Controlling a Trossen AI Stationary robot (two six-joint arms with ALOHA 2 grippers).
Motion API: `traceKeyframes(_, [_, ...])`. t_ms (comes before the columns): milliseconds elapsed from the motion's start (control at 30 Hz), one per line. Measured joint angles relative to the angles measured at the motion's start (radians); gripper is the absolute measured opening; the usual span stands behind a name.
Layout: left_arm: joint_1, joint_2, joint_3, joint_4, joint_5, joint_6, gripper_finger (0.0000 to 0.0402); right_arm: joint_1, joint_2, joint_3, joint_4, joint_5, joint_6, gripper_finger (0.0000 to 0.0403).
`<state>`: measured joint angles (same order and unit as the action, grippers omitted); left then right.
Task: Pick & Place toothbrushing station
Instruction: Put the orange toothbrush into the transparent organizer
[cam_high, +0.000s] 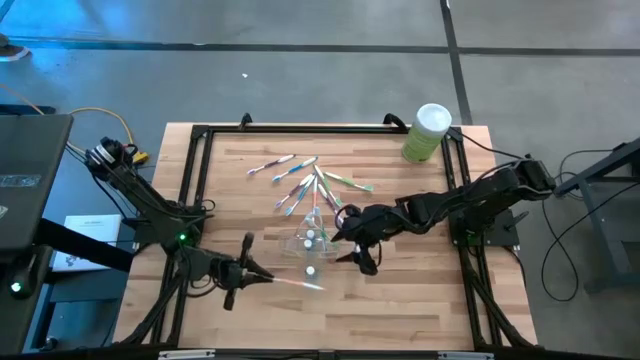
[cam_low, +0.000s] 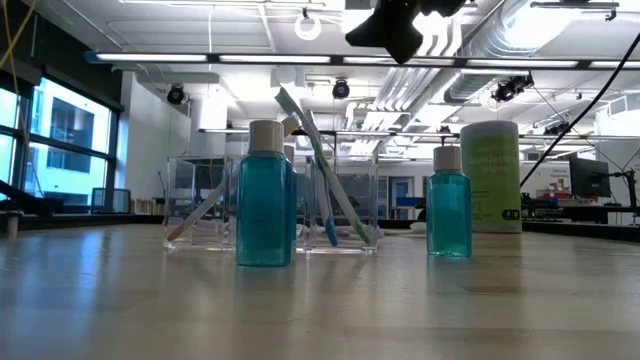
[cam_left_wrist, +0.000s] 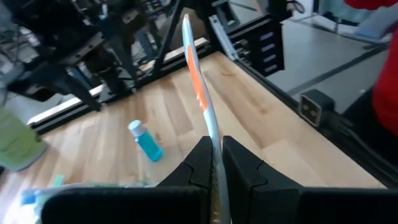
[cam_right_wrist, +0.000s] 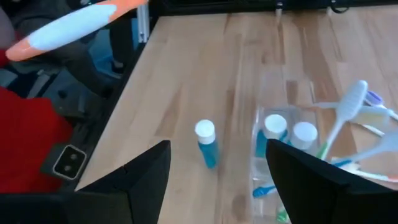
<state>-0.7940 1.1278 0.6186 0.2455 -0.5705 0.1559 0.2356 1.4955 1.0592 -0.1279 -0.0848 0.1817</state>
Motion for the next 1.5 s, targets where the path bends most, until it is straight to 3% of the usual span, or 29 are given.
traceKeyframes(300, [0.0, 0.002, 0.0, -0.002, 0.02, 0.039, 0.001, -0.004, 0.0, 0.0, 0.065, -0.004, 0.01, 0.0256])
traceKeyframes(500, [0.052, 0.093, 0.024, -0.003, 0.02, 0.065, 0.001, -0.036, 0.0, 0.0, 0.084, -0.023, 0.085, 0.0256])
traceKeyframes(633, [0.065, 0.198, 0.085, -0.003, 0.022, 0.201, 0.001, -0.054, 0.0, 0.0, 0.088, -0.046, 0.104, 0.0256])
traceKeyframes(767, [0.065, 0.299, 0.165, -0.001, 0.014, 0.361, 0.001, -0.074, 0.021, 0.0, 0.093, -0.182, 0.144, 0.0256])
traceKeyframes(967, [0.065, 0.442, 0.28, -0.003, -0.073, 0.589, 0.0011, -0.051, 0.063, -0.002, 0.105, -0.236, 0.158, 0.0256])
traceKeyframes(1267, [0.093, 0.467, 0.339, 0.0, -0.097, 0.721, 0.0012, 0.008, 0.099, -0.002, 0.156, -0.308, 0.184, 0.0256])
traceKeyframes(1500, [0.129, 0.466, 0.343, 0.018, -0.125, 0.807, 0.0013, 0.034, 0.099, -0.001, 0.162, -0.266, 0.192, 0.0256])
